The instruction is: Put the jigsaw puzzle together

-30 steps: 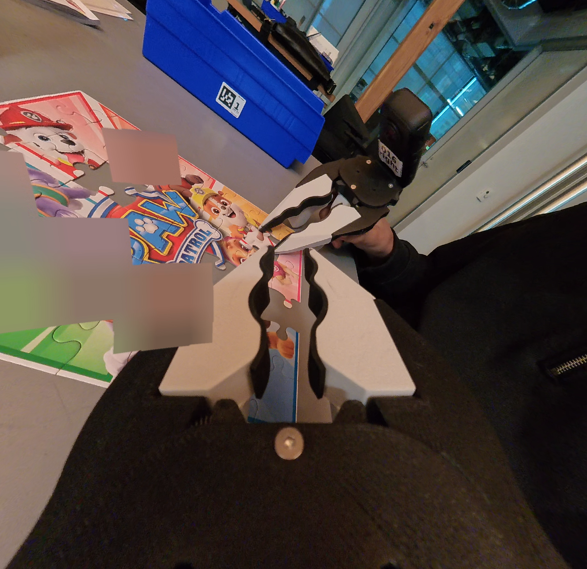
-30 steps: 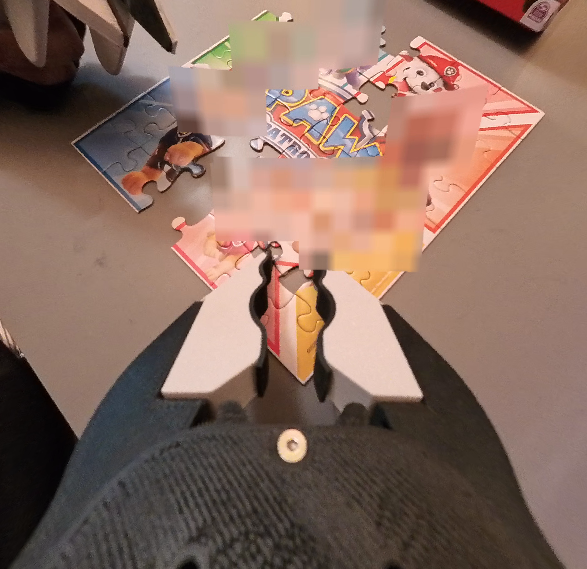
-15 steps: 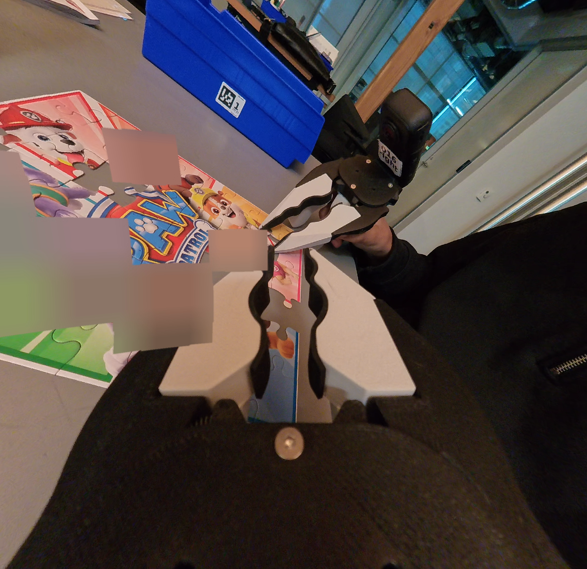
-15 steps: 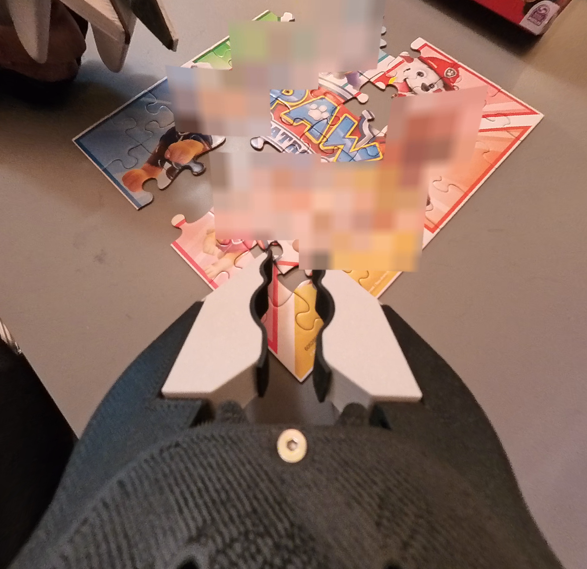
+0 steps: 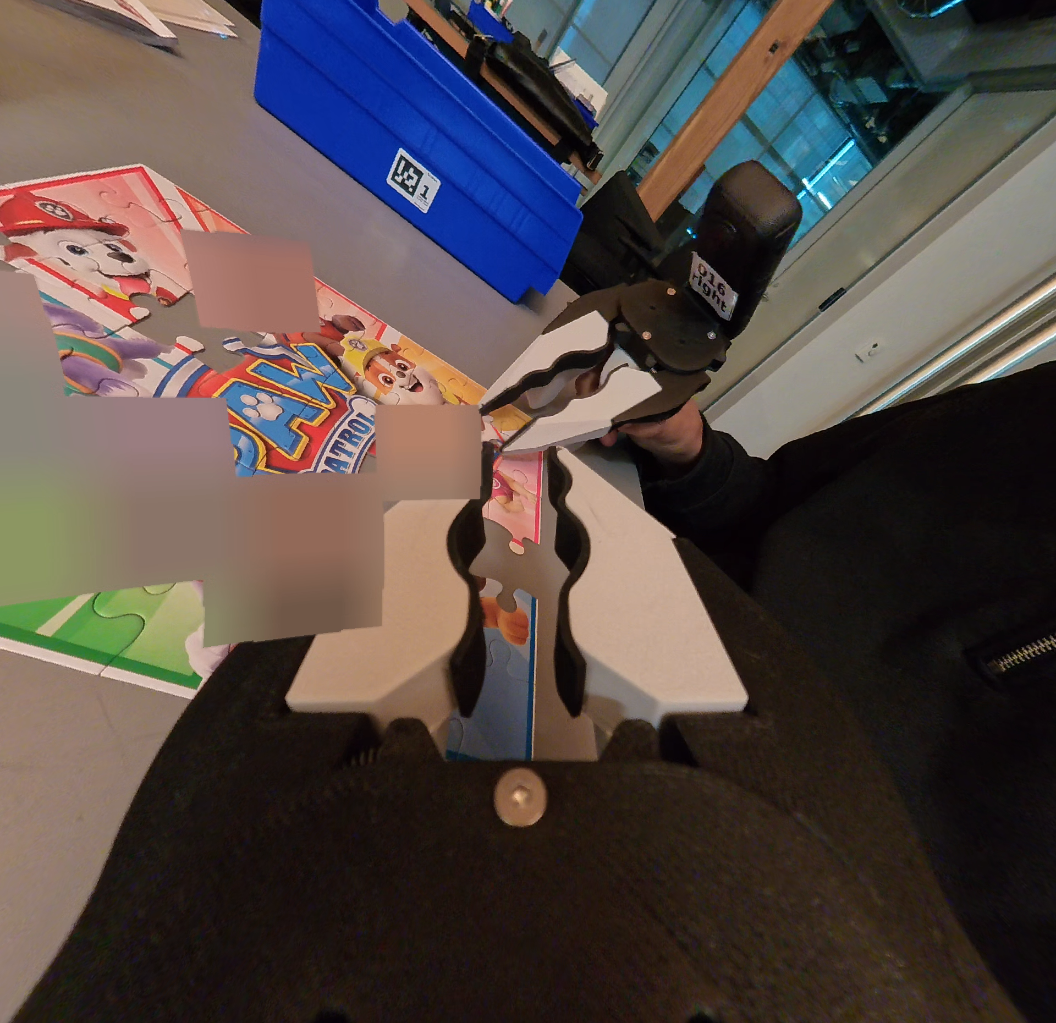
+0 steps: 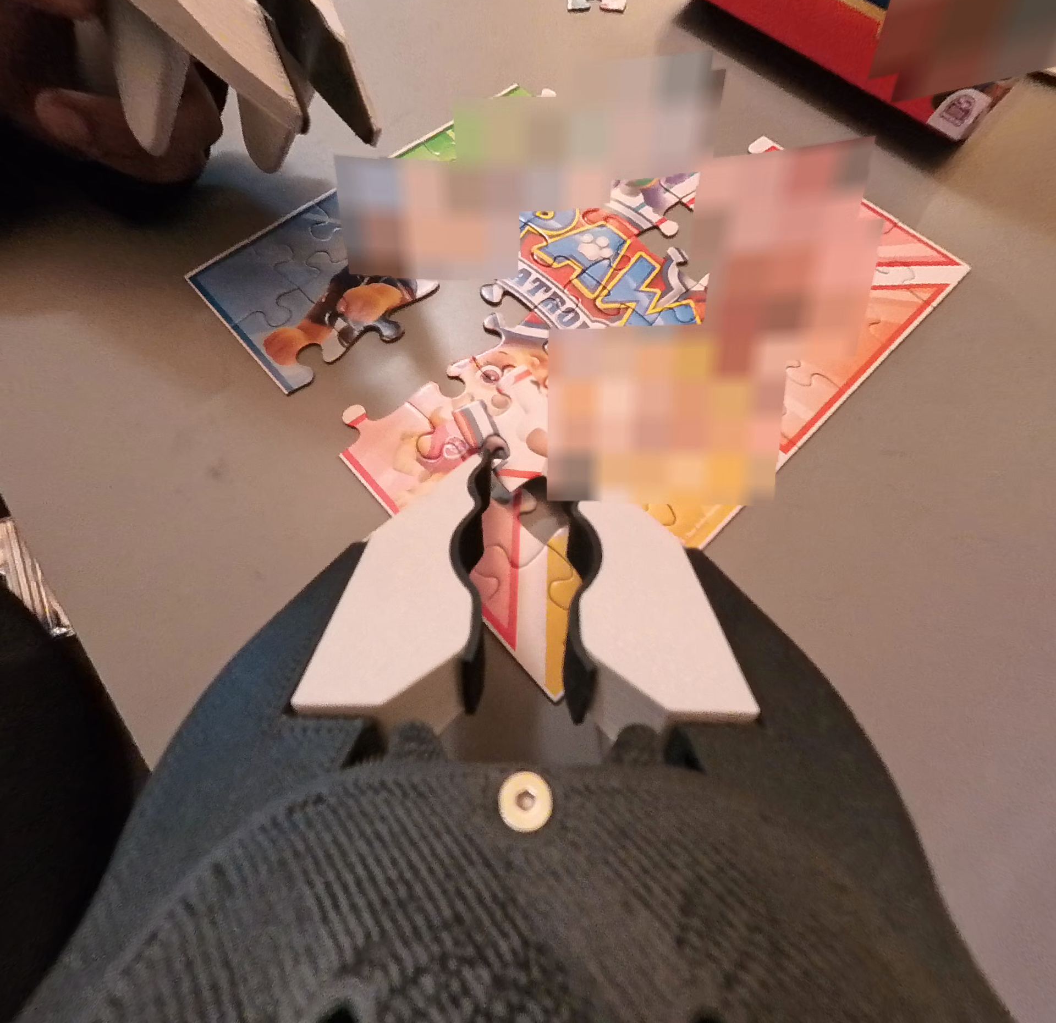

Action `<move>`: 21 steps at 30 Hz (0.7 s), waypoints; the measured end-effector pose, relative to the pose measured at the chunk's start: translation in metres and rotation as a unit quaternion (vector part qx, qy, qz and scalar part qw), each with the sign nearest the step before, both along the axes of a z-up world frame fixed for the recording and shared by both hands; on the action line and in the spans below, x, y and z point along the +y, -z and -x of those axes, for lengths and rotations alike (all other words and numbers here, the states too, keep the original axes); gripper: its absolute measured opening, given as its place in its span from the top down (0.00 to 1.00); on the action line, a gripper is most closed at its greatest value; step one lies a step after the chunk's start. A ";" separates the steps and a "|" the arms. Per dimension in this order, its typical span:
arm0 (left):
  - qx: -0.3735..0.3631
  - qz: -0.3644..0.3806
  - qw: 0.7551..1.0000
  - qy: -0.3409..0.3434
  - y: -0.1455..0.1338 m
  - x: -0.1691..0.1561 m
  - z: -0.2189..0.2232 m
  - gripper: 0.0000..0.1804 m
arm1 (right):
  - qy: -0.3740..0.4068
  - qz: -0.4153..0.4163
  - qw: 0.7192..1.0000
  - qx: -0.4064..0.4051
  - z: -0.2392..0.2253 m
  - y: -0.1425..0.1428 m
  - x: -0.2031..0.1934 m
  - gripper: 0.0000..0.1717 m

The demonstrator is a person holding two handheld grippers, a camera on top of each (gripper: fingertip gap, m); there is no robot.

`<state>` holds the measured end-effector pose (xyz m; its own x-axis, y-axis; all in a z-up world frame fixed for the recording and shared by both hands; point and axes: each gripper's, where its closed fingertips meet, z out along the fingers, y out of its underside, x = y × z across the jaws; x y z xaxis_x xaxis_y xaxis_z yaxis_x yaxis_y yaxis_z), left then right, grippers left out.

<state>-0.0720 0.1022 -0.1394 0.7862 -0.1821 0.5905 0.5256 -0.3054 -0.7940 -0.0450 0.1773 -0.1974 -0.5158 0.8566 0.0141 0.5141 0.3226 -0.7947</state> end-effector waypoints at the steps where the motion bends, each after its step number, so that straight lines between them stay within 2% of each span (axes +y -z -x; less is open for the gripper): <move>1: 0.000 -0.001 1.000 0.000 0.000 0.000 0.000 0.91 | -0.002 0.000 1.000 0.003 0.000 -0.001 -0.001 0.87; 15: -0.003 -0.014 1.000 -0.004 -0.005 -0.001 0.002 0.91 | -0.003 -0.008 0.999 0.034 0.004 -0.012 0.000 0.87; 21: -0.001 -0.019 1.000 -0.008 -0.007 -0.001 0.003 0.91 | -0.014 -0.044 0.997 0.062 0.037 -0.035 0.008 0.87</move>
